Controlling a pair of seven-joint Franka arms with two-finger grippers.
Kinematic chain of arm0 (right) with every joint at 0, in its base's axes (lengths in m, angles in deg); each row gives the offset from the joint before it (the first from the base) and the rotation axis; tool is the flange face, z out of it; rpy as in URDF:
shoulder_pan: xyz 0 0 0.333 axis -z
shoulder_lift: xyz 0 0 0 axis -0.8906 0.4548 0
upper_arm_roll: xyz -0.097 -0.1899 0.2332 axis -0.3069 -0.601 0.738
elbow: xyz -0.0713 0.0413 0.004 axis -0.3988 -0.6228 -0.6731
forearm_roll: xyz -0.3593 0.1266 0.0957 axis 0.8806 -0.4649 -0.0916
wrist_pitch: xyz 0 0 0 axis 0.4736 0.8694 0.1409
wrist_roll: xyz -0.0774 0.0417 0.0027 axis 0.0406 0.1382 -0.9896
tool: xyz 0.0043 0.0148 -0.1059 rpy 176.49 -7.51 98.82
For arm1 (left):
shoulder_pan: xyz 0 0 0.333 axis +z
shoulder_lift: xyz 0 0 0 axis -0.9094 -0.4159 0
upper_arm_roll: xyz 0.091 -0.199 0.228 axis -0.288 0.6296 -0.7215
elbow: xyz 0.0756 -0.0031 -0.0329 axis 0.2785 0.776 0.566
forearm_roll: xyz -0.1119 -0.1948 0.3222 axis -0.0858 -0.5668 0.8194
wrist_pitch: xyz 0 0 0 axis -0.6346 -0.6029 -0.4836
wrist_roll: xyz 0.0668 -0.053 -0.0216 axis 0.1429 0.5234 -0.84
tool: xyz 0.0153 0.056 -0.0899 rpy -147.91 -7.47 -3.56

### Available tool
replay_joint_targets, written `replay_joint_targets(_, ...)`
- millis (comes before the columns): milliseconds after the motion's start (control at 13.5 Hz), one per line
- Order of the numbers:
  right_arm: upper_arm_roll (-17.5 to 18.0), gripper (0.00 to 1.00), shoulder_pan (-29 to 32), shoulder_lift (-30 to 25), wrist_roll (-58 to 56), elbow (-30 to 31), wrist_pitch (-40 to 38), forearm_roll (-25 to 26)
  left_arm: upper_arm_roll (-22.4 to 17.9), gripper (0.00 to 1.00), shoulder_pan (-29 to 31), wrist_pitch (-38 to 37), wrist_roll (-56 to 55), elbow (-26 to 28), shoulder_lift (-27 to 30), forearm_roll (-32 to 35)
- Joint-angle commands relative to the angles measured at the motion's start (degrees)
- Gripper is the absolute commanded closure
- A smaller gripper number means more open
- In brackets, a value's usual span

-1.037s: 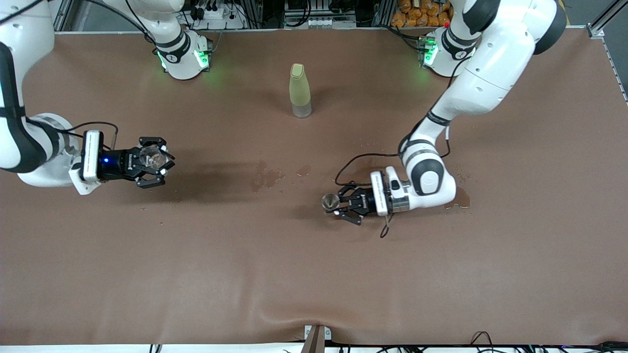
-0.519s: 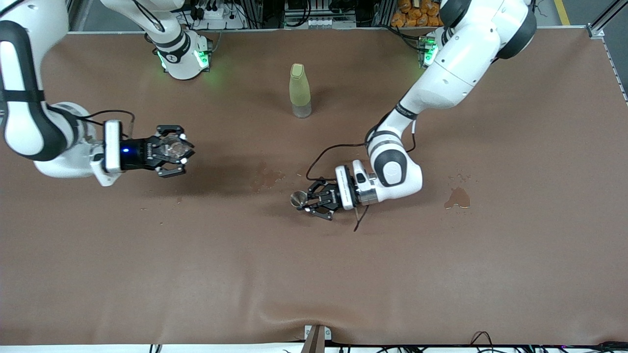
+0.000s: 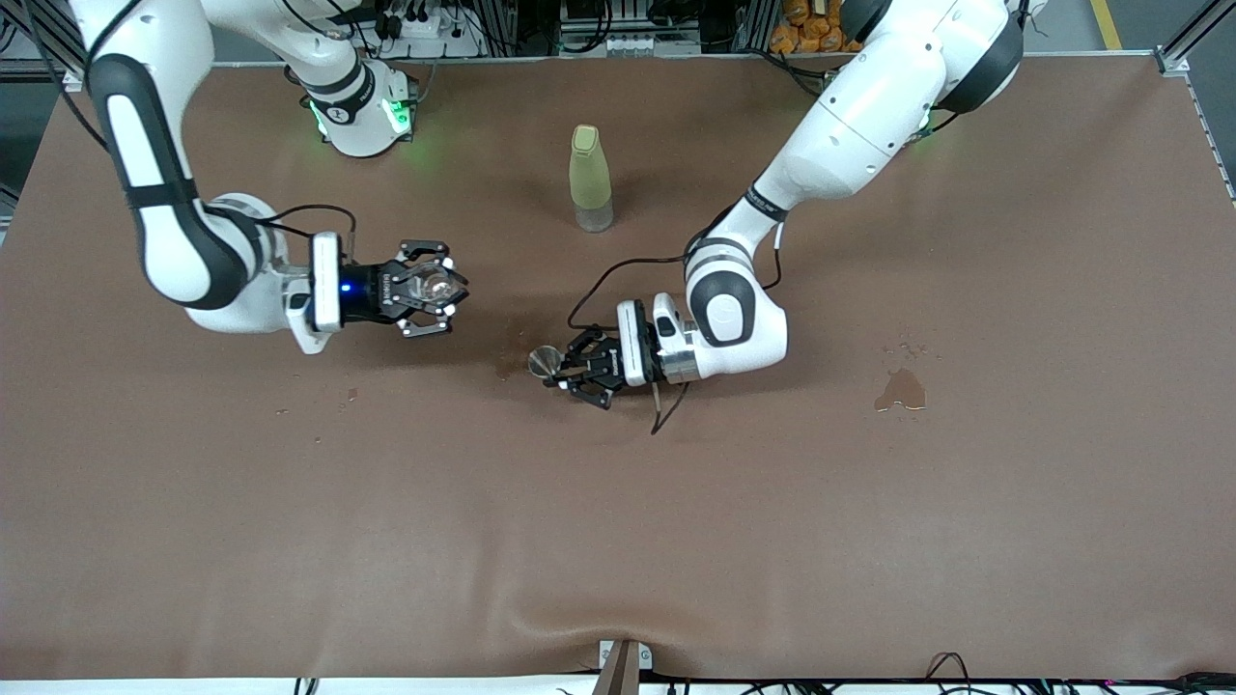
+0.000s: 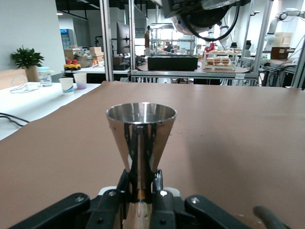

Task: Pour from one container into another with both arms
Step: 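Lift the jigger and beaker, bringing both grippers together mid-table, then tilt the jigger with the left gripper, pouring into the held beaker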

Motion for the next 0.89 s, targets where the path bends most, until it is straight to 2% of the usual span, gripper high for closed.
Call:
replay_joint_targets(0,-0.97,1.00,-4.45,-2.41,-0.79,3.70,2.23,-5.62,-0.40,1.00,-1.03,0.68,0.46,-1.21,0.04,-0.43)
replay_joint_targets(444,-0.10,1.00,-12.37,-1.61,-0.87,4.41,9.25,-16.17,-0.40,1.00,-3.67,0.68,3.09,-1.83,0.13,-0.87)
replay_joint_targets(593,1.31,1.00,-12.38,-1.61,-0.79,4.49,10.75,-17.42,-0.31,1.00,-4.02,0.59,5.72,-1.83,0.21,-0.87)
replay_joint_targets(815,1.58,1.00,-12.38,-1.53,0.26,6.16,10.67,-18.21,0.22,1.00,-5.51,0.59,5.99,-2.61,0.21,-0.78)
